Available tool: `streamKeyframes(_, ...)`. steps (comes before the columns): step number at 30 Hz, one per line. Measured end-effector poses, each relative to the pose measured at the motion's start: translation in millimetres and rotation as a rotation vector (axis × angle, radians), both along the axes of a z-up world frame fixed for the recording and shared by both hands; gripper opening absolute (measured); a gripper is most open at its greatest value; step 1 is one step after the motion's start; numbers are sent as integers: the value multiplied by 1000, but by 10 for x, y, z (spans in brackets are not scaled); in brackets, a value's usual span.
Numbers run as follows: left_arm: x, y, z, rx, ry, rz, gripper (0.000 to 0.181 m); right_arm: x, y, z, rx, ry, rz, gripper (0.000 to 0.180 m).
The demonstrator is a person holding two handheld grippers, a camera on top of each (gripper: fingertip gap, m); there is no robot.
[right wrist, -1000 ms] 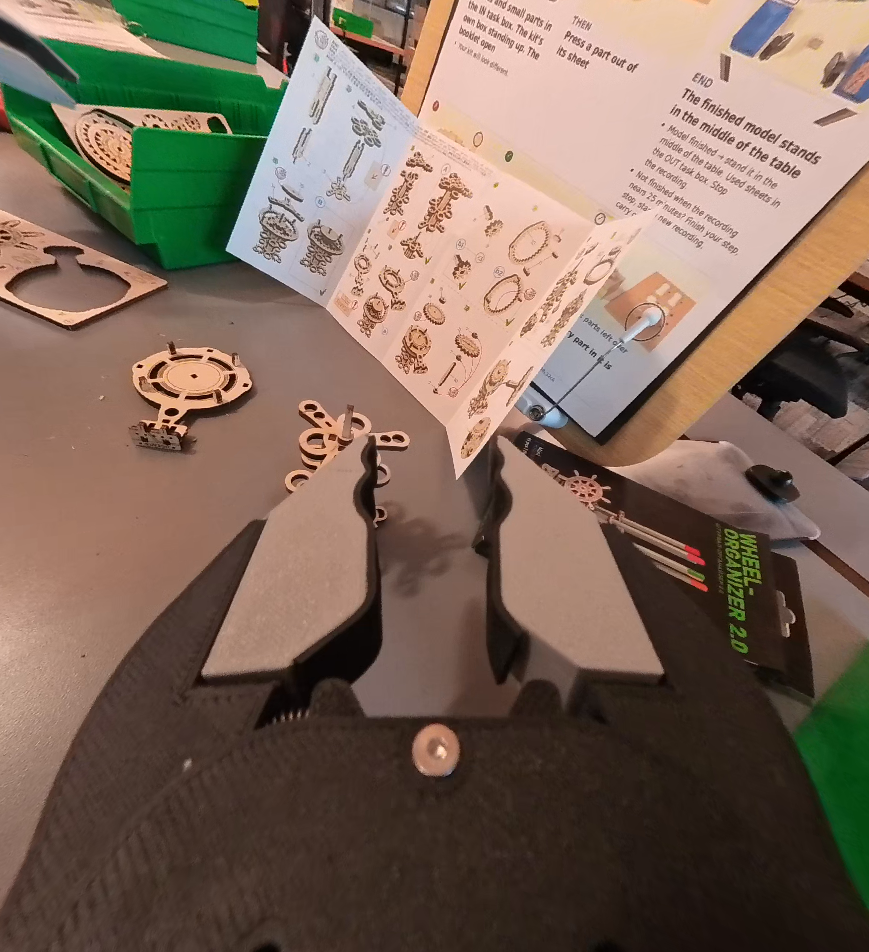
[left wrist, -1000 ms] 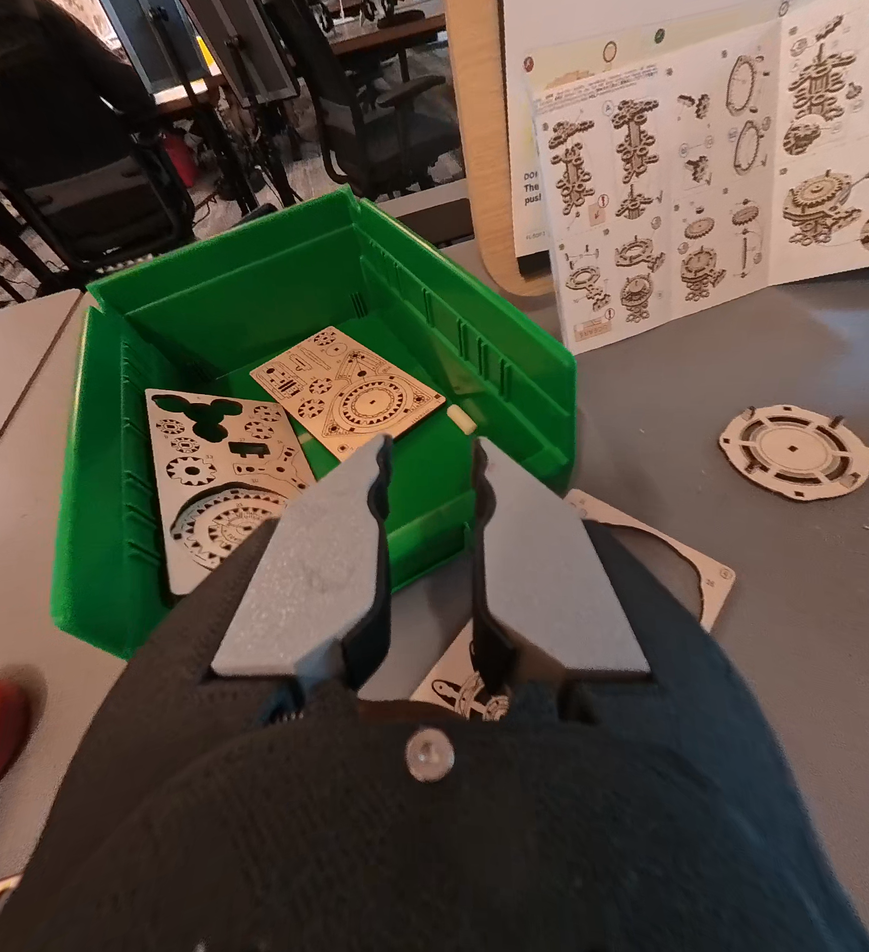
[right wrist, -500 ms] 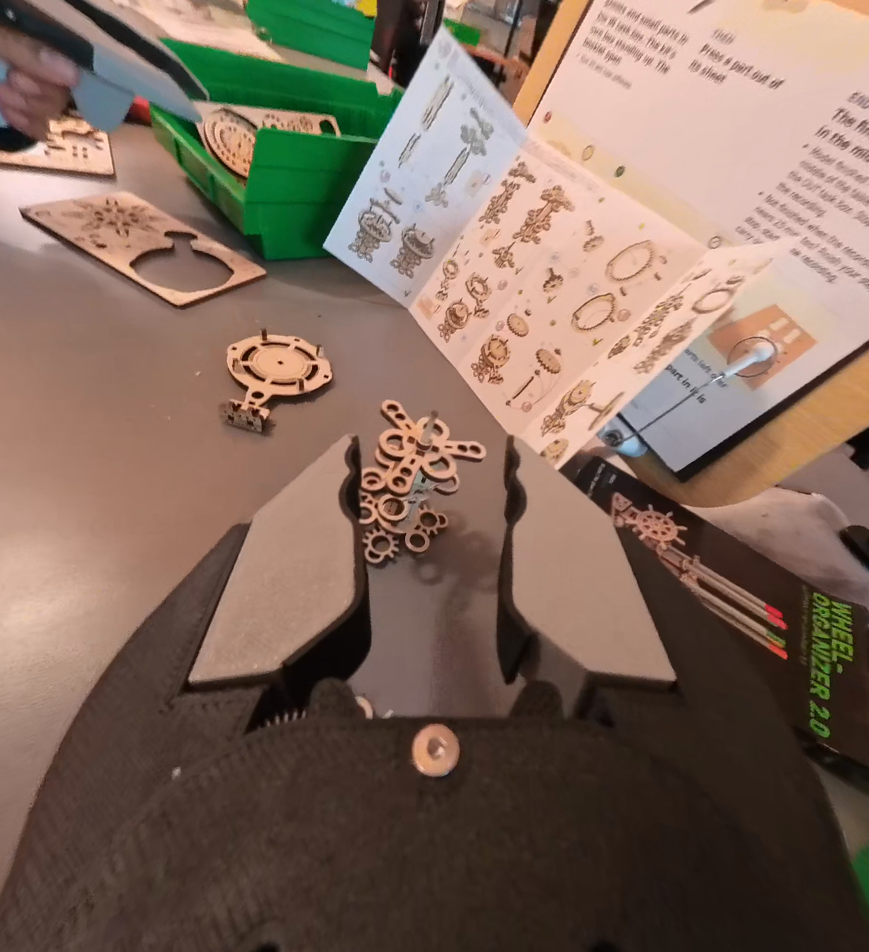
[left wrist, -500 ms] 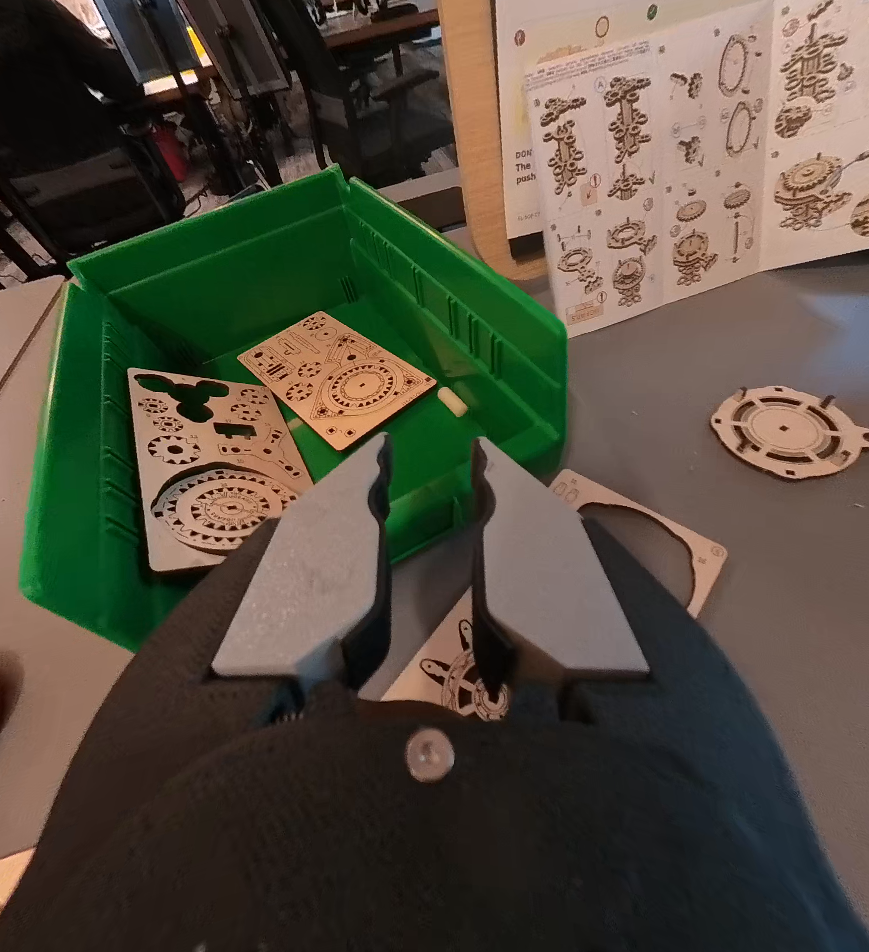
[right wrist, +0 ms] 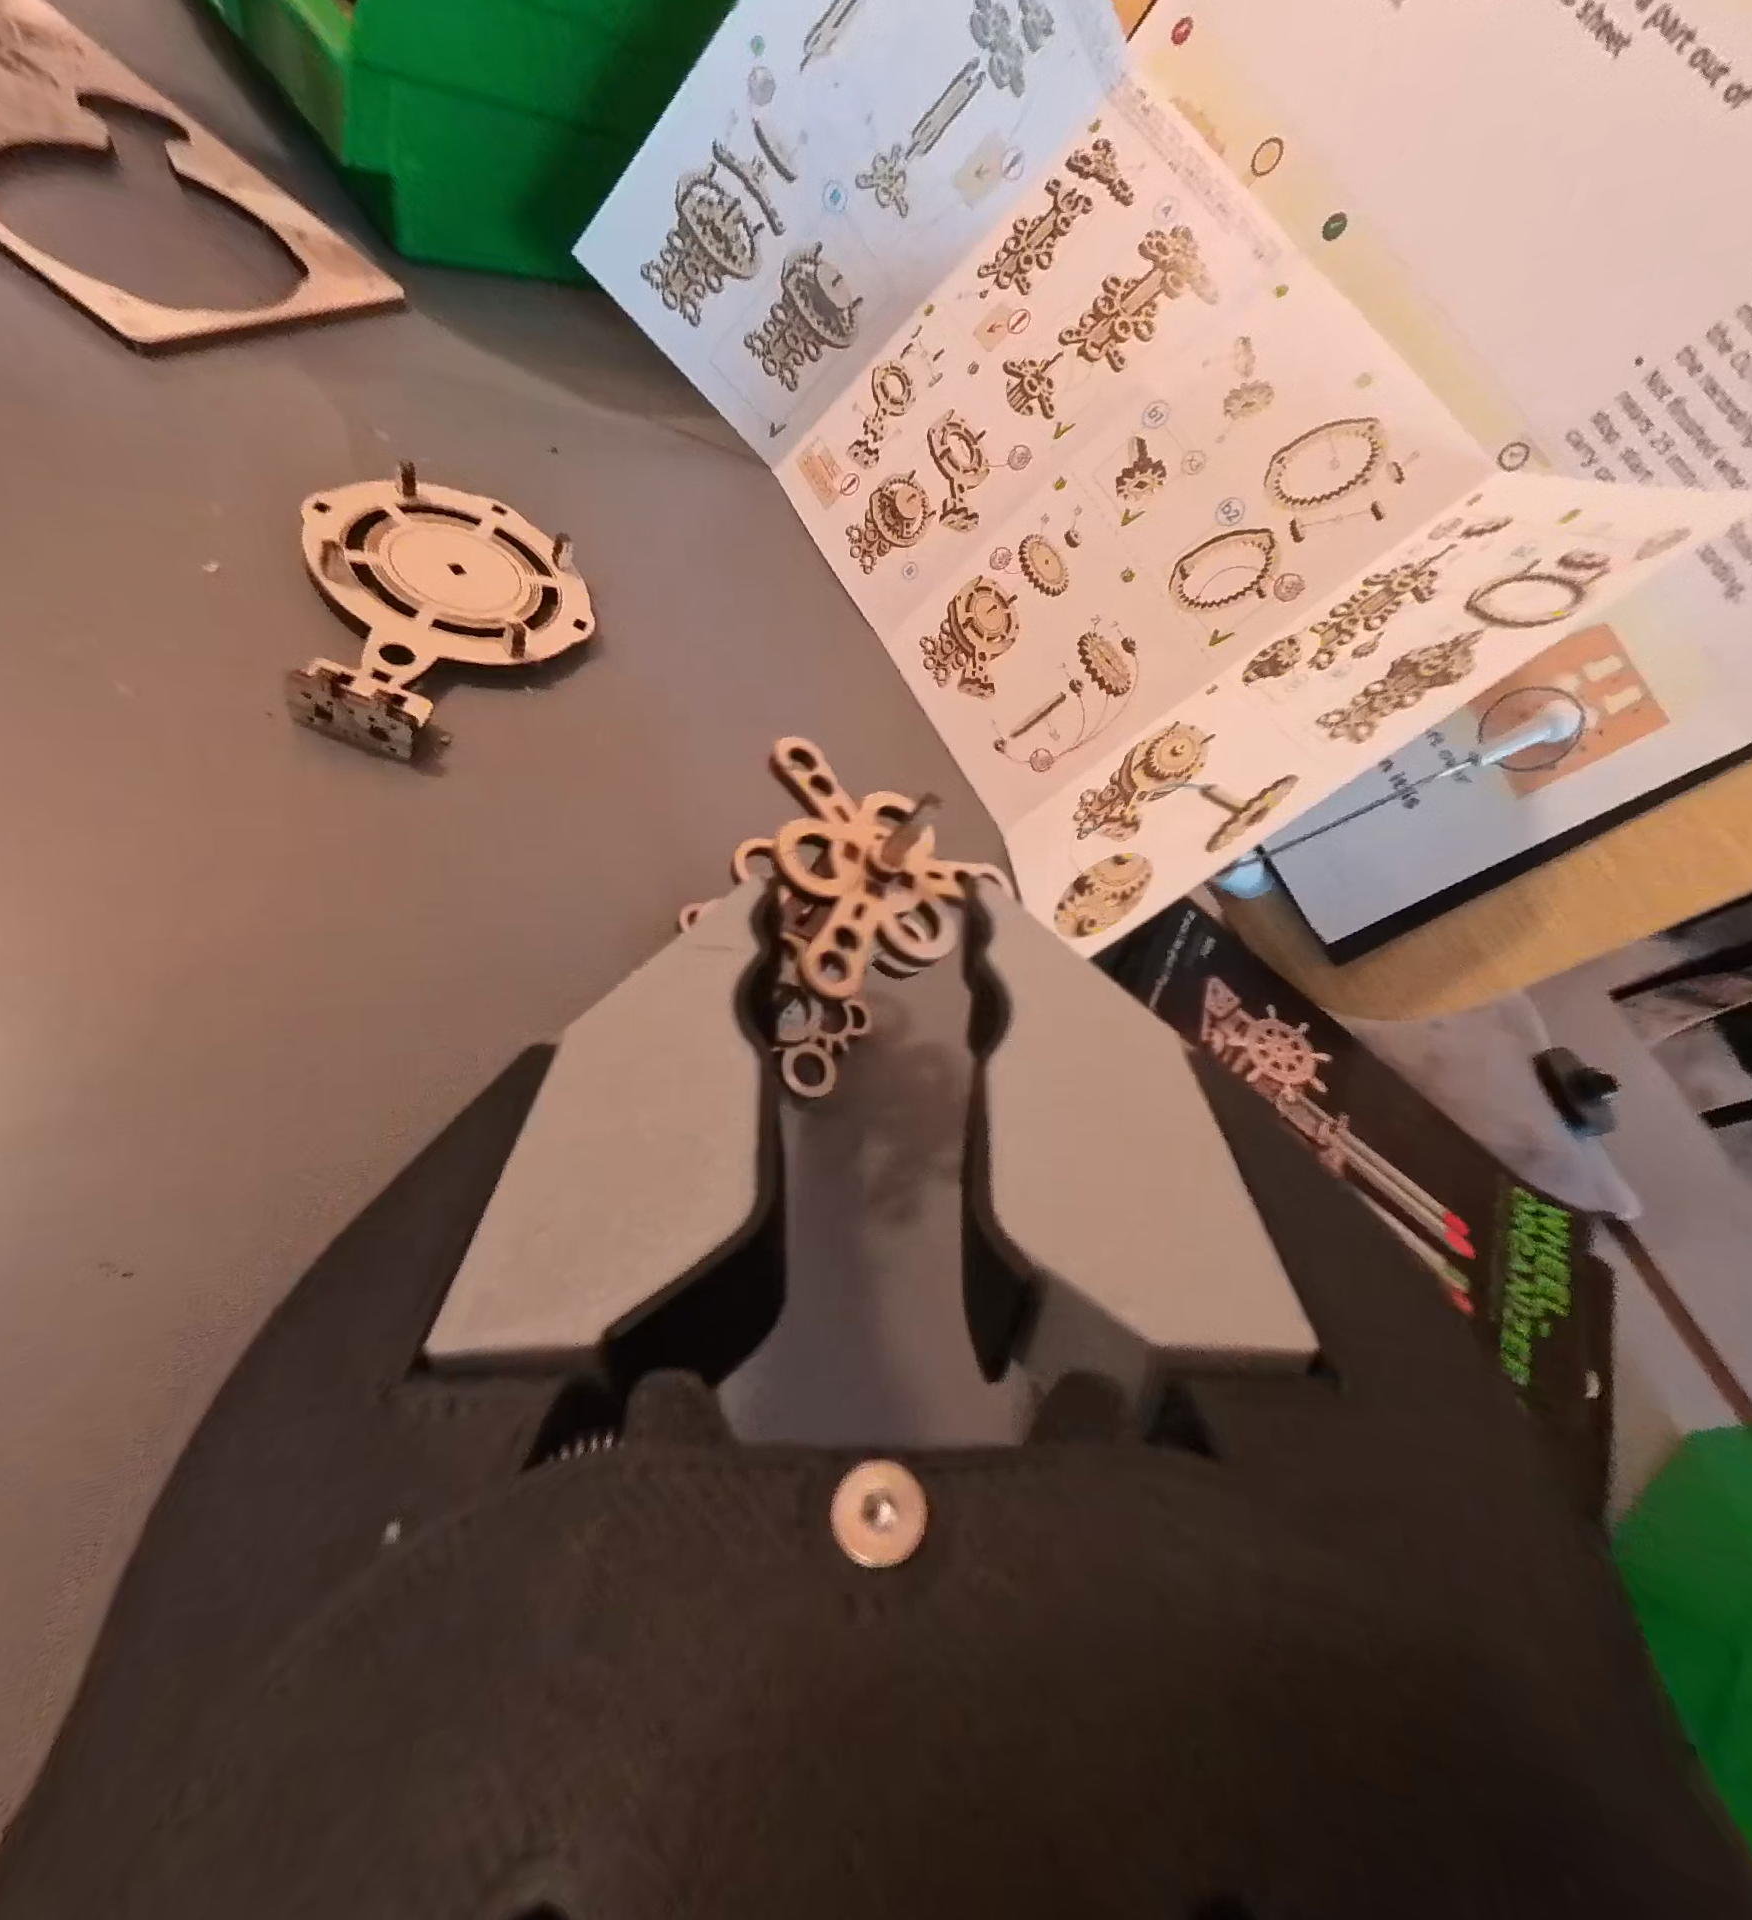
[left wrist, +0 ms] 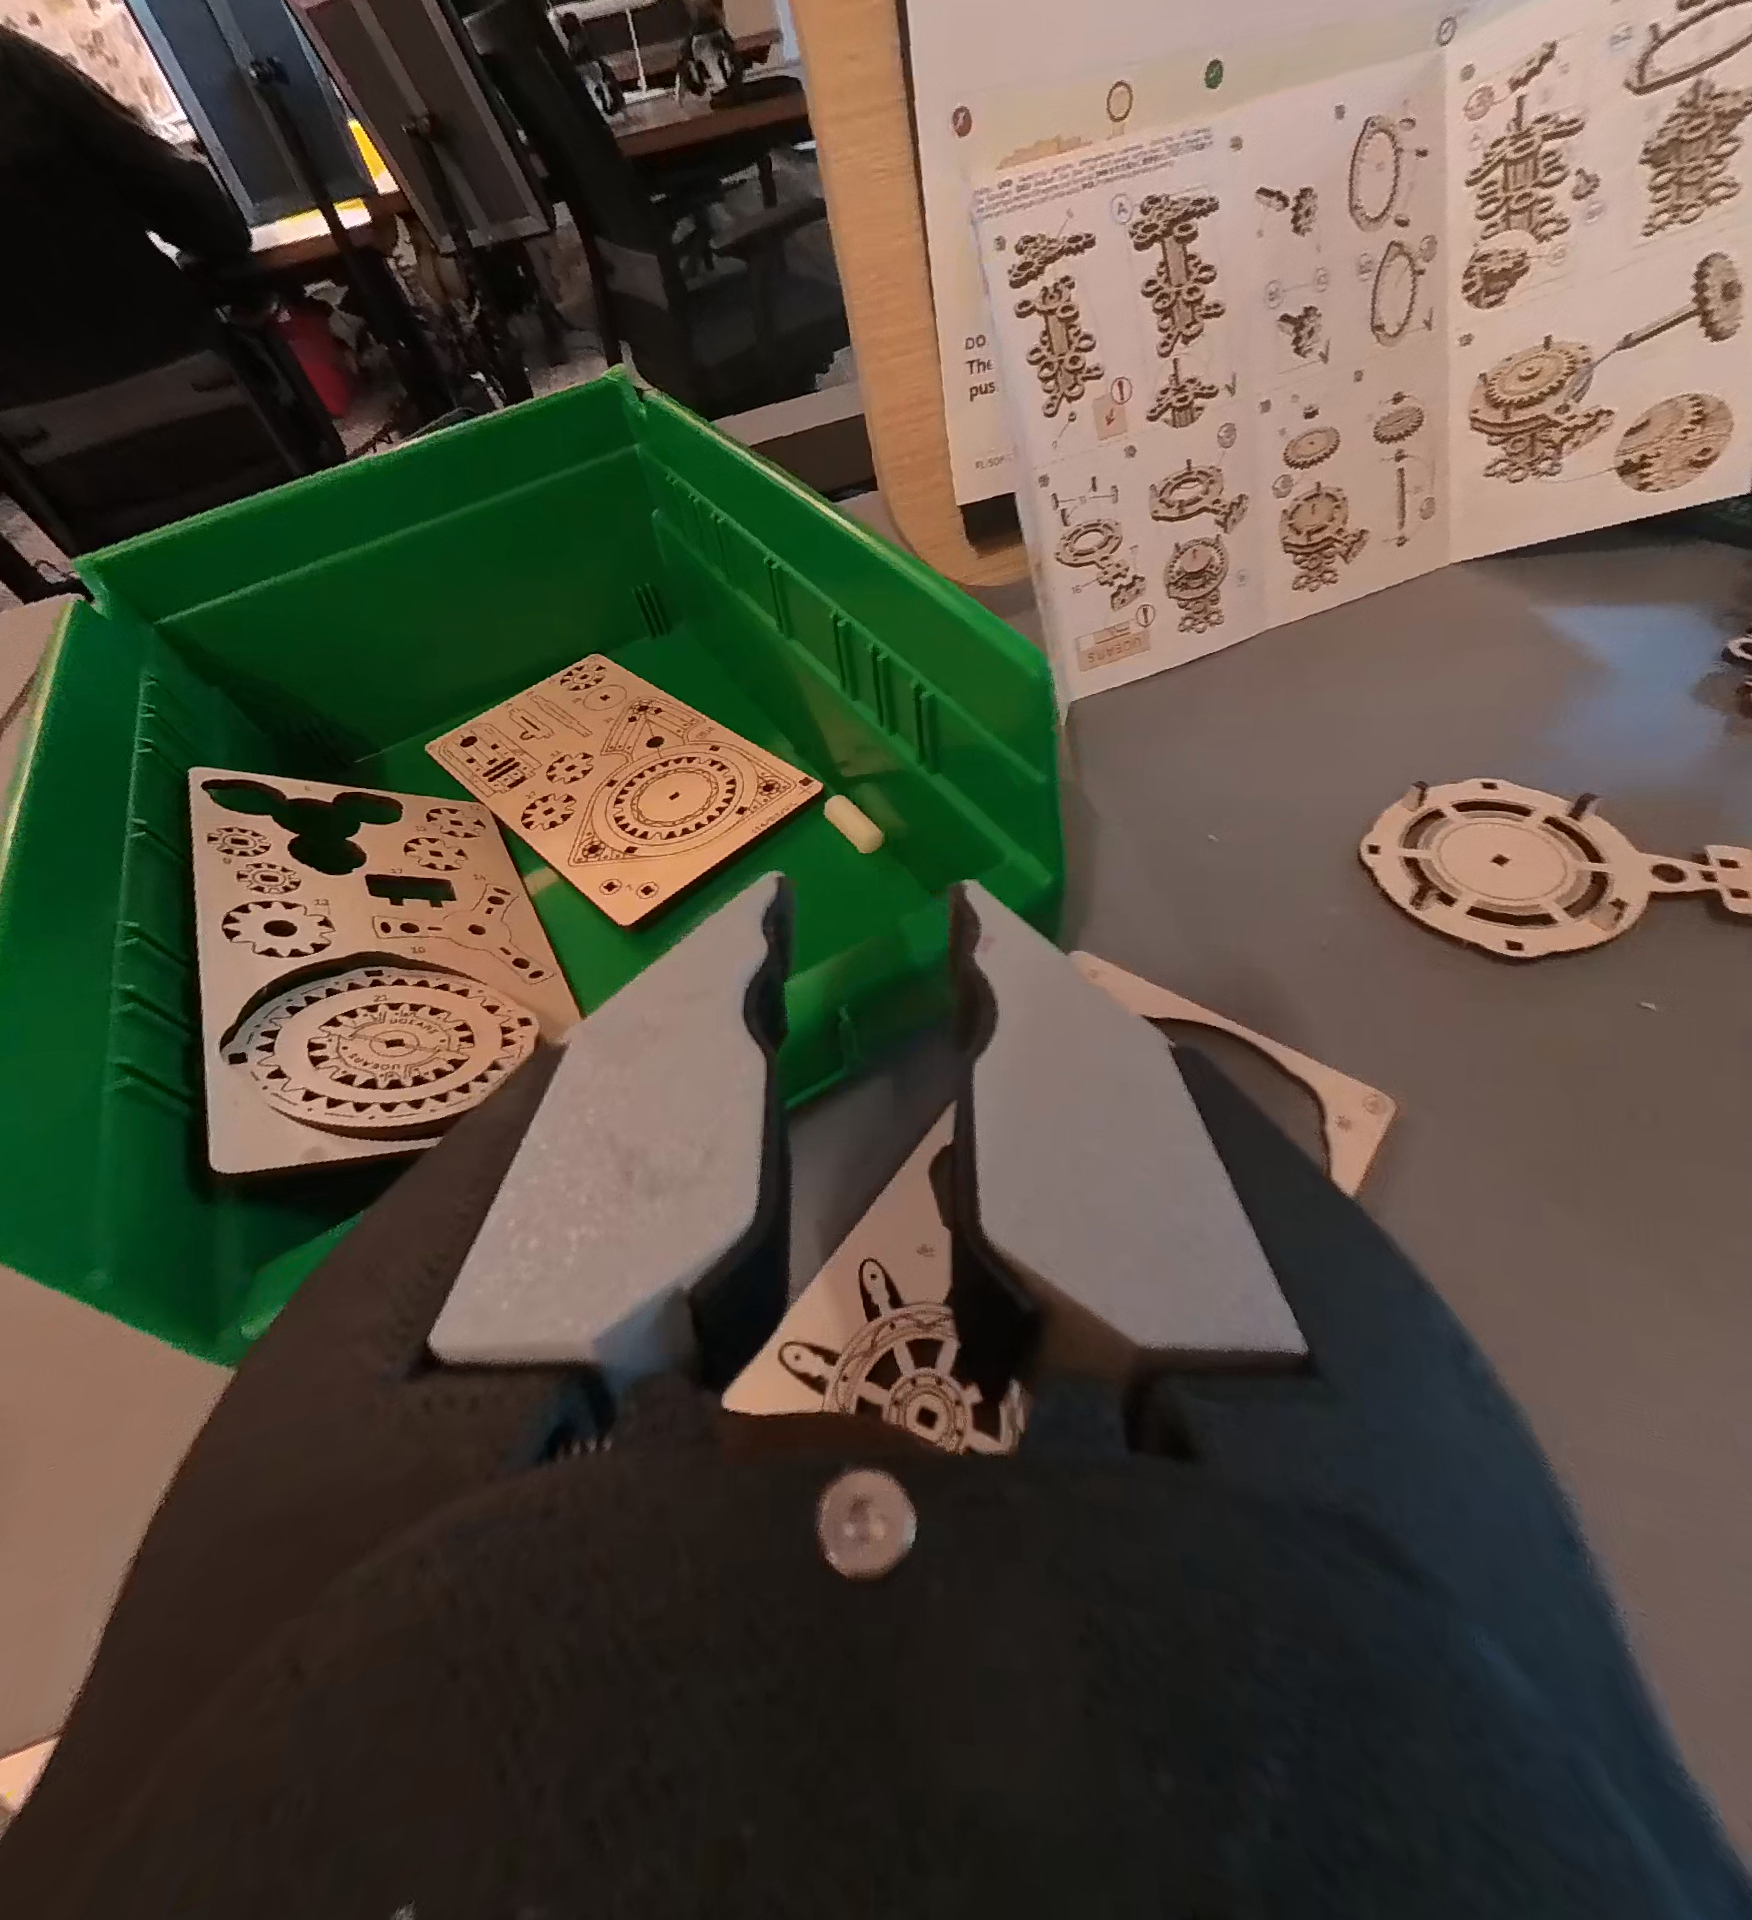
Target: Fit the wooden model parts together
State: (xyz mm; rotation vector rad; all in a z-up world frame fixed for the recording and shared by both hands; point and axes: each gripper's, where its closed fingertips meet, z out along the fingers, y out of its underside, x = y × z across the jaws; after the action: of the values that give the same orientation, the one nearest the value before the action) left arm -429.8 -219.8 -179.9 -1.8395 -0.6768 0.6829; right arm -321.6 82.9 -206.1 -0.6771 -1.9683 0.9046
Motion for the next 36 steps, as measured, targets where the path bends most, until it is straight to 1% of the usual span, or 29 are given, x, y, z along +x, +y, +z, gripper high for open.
streamKeyframes(1, 8, 12, -7, -1, 1, -4, 26, 1, 4, 4, 27, 14, -5, 25)
streamKeyframes(4, 31, 41, -18, -6, 6, -14, 26, -1, 42, 35, 60, 33, -31, 19)
streamKeyframes(7, 51, 68, -7, -7, 9, -22, 26, -10, 132, 100, -9, 25, -67, 9)
streamKeyframes(8, 60, 78, 4, -7, 12, -26, 26, -10, 166, 97, -50, 1, -76, 2)
streamKeyframes(12, 93, 115, 46, -8, 26, -37, 26, -29, 289, 94, -264, -104, -101, 0)
streamKeyframes(14, 109, 130, 57, -10, 32, -41, 25, -23, 302, 114, -420, -169, -83, 0)
streamKeyframes(19, 163, 176, 82, -6, 41, -58, 25, 47, 267, 273, -915, -366, 59, 0)
streamKeyframes(21, 205, 223, 100, -8, 51, -79, 25, 71, 285, 330, -1047, -417, 107, 0)
streamKeyframes(23, 267, 294, 132, -16, 73, -113, 25, 87, 301, 368, -1126, -443, 137, 0)
streamKeyframes(30, 383, 456, 134, -129, 161, -150, 25, 109, 266, 385, -1234, -507, 185, 0)
streamKeyframes(34, 394, 484, 60, -144, 151, -158, 24, 114, 258, 384, -1231, -508, 191, 0)
streamKeyframes(36, 389, 482, 26, -137, 138, -157, 25, 114, 258, 402, -1197, -478, 190, 0)
